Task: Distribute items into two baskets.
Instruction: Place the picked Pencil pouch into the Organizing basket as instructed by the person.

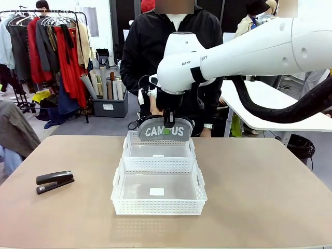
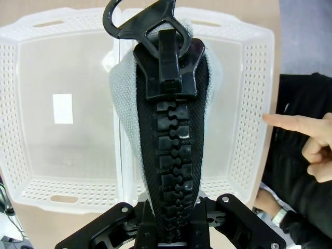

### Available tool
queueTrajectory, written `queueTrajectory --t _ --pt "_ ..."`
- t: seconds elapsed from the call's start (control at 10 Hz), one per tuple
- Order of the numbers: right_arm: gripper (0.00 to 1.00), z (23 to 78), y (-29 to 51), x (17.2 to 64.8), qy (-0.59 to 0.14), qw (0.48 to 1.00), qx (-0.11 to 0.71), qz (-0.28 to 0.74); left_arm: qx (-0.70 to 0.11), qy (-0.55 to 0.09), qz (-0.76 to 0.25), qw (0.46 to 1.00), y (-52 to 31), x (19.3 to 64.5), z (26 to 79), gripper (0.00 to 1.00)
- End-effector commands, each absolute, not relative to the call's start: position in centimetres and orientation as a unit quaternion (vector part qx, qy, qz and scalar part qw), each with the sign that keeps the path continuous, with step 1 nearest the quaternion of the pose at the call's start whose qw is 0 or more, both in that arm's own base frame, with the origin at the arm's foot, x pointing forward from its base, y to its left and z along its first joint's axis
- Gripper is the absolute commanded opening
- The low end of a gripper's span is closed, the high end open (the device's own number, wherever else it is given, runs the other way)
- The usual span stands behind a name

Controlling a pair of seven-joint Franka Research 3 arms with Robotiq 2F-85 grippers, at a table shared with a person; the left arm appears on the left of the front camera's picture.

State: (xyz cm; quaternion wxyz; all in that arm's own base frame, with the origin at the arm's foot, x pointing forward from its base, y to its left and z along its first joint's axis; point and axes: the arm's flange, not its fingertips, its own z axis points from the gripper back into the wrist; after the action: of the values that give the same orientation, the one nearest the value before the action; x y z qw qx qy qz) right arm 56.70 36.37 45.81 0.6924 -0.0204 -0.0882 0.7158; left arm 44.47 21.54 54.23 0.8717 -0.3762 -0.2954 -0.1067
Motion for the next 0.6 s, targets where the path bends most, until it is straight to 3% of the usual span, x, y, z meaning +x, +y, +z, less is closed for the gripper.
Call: queueTrajectory --t 0.0,0.5 --pt "0.0 46.07 35.83 56.48 -0.092 0.694 -0.025 0.714 -0.377 -0.297 -0.107 0.871 21.55 44.29 54.38 1.0" --pt "0.0 45.81 36.13 56.85 -0.088 0.694 -0.021 0.714 -0.377 -0.297 -0.107 0.871 21.55 44.29 54.38 1.0"
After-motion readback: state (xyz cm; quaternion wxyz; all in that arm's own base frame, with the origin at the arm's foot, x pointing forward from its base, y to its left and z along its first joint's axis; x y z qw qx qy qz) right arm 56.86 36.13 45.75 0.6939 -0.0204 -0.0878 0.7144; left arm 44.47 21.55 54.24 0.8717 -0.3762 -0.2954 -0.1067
